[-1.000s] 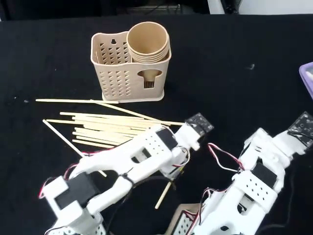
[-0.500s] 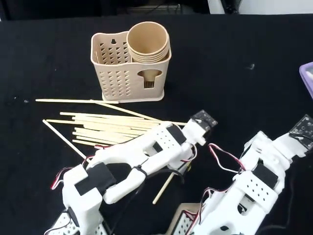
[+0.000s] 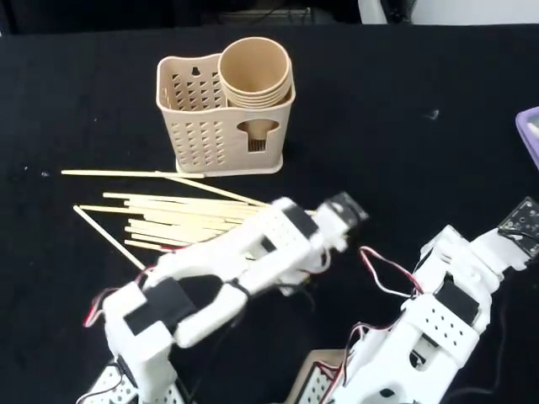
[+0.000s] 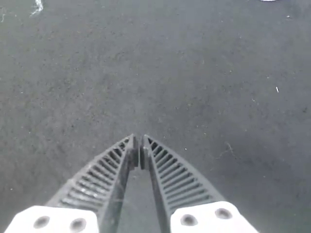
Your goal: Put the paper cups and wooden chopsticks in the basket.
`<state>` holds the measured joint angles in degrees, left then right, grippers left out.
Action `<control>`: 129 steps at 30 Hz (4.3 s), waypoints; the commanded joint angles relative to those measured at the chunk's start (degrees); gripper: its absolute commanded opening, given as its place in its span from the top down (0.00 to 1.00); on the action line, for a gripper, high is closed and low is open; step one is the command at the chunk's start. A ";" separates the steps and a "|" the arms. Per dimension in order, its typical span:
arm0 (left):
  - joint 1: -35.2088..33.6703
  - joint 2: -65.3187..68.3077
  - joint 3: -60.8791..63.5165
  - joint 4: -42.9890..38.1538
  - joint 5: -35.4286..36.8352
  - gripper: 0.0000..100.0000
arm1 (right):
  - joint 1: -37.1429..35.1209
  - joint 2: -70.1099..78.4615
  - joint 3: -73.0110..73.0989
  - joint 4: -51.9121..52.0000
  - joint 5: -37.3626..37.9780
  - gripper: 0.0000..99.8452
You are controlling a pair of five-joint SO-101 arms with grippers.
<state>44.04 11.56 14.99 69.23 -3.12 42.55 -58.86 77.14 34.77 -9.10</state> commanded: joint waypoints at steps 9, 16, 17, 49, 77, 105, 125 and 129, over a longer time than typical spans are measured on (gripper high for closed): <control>-15.52 -24.35 -1.19 12.22 -10.29 0.97 | -0.70 -1.54 -4.09 0.18 -0.09 0.98; -22.73 -42.11 -1.45 18.20 -14.68 0.97 | -6.07 -1.54 0.13 -5.54 0.00 0.98; -23.96 -44.84 -1.54 17.93 -14.95 0.97 | -6.95 -1.54 1.10 -7.21 0.00 0.98; -38.99 -41.05 1.71 -65.67 15.21 0.97 | -23.47 -1.71 7.69 -12.04 7.03 0.97; -46.99 -38.42 -7.52 -44.92 15.30 0.87 | -23.56 -1.80 7.60 -12.04 7.03 0.97; -56.40 -38.33 32.48 -11.08 -43.16 0.77 | -23.65 -1.80 7.52 -12.04 7.03 0.97; -56.40 -38.15 41.71 -24.70 -46.68 0.73 | -23.56 -1.80 7.43 -12.04 7.03 0.97; -56.57 -35.52 39.25 -24.70 -46.33 0.73 | -23.65 -1.80 7.43 -12.04 7.03 0.97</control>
<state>-12.92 -26.24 57.10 45.14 -49.27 19.52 -58.86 85.14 24.04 -2.59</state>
